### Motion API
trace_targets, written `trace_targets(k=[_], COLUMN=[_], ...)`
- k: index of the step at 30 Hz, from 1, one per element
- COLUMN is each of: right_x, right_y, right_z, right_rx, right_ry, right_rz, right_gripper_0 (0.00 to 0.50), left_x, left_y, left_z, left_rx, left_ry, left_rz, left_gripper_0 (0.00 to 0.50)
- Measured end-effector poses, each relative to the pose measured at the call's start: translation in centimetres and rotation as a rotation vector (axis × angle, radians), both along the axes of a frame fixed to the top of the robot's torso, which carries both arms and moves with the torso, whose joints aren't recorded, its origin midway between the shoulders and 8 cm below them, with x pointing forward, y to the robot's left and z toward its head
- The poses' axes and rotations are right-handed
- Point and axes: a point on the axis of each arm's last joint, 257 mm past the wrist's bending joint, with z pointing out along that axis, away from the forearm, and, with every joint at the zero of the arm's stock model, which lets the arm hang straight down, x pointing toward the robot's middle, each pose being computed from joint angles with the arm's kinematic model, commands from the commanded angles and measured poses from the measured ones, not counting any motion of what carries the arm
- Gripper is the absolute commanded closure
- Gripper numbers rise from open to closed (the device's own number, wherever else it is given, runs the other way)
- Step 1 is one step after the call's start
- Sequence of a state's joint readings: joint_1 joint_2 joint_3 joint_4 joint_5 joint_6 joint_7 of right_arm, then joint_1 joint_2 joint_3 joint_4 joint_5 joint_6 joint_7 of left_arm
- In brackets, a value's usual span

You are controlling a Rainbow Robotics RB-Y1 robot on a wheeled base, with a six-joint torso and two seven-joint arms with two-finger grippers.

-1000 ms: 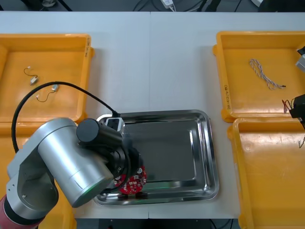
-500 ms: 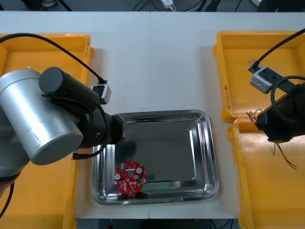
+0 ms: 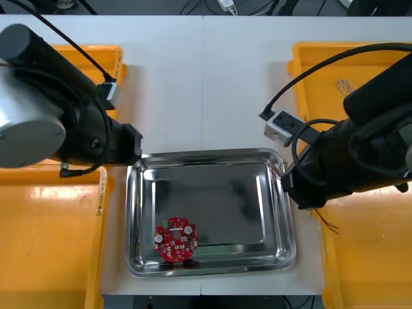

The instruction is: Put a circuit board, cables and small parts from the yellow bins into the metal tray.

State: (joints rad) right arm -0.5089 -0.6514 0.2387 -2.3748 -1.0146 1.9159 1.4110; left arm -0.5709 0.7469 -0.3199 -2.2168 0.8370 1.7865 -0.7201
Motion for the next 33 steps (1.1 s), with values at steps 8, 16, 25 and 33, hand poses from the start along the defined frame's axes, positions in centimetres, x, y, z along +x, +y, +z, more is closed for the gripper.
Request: trace_targets(k=[8,16,25,33], right_x=[-2.1,-2.9,-3.5,-4.1], right_y=[3.2,4.5,5.4,6.0], right_z=[-1.4,-2.5,-4.2,-6.6], right_rx=[-0.044,-0.124,-0.218,-0.301], right_ry=[0.002,-0.060,-0.112,-0.126], right_rz=[0.187,0.413,0.590,0.616], right_gripper_0=[0.500,0.500,0.500,0.500], left_x=[2.6,4.6,6.8,9.3], left_y=[3.5,7.3,11.6,14.6], left_z=[0.8,0.9,1.0,1.7], left_rx=[0.071,0.175,0.147,0.268], left_ry=[0.030,0.056,0.075,0.015], left_rz=[-0.023,-0.127,-0.011,-0.242], left_gripper_0=[0.000,0.000,0.000,0.000])
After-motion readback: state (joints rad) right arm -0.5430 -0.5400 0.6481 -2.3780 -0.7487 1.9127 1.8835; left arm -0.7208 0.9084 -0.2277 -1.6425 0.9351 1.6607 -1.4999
